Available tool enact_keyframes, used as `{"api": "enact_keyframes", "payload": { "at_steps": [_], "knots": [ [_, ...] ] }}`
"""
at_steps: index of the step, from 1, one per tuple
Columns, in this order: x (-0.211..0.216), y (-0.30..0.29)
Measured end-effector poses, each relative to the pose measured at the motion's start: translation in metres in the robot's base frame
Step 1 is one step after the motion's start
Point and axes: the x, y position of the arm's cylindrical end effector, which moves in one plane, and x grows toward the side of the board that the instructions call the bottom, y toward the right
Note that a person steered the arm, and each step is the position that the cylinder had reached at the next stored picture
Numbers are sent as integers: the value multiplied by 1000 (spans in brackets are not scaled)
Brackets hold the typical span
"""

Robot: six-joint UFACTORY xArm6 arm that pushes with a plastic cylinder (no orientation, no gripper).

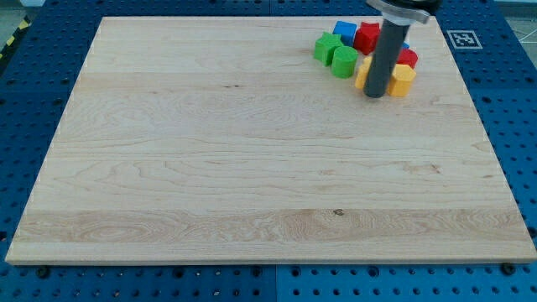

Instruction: Move the yellow hexagon close to the yellow heart

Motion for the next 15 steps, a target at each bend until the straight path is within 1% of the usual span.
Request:
{"api": "enact_keyframes", "payload": {
  "at_steps": [1, 3, 4, 5, 6, 7, 8, 10, 12, 13, 14, 15],
  "knots": [
    [-2, -19],
    [1, -26],
    [22, -9],
    [47, 26],
    [48, 72],
    [46, 84],
    [36, 84],
    [-2, 74],
    [-16, 67],
    [-17, 70],
    [0, 84],
    [19, 77]
  ]
}}
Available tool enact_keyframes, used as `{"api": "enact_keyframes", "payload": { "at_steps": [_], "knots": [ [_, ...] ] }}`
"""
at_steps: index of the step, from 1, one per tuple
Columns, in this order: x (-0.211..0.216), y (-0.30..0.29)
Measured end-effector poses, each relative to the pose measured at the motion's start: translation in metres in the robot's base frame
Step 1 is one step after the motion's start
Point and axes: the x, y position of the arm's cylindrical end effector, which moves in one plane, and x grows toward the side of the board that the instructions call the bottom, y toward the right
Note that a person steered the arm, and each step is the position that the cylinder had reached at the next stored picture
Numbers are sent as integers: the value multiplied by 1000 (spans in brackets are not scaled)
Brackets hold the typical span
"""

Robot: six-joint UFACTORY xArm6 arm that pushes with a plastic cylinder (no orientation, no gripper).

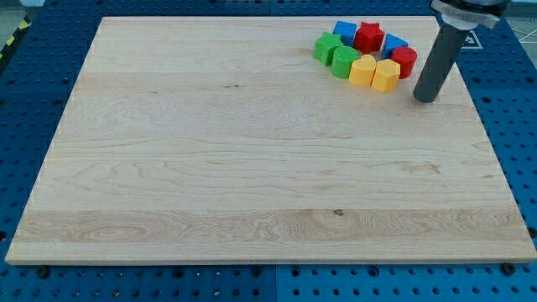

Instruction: Move the yellow hexagon close to the yellow heart

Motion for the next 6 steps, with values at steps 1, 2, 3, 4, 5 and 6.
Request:
{"api": "enact_keyframes", "payload": {
  "at_steps": [1, 2, 3, 4, 5, 6],
  "knots": [
    [0, -21],
    [0, -24],
    [-10, -25],
    [-21, -30],
    [-21, -30],
    [-19, -27]
  ]
}}
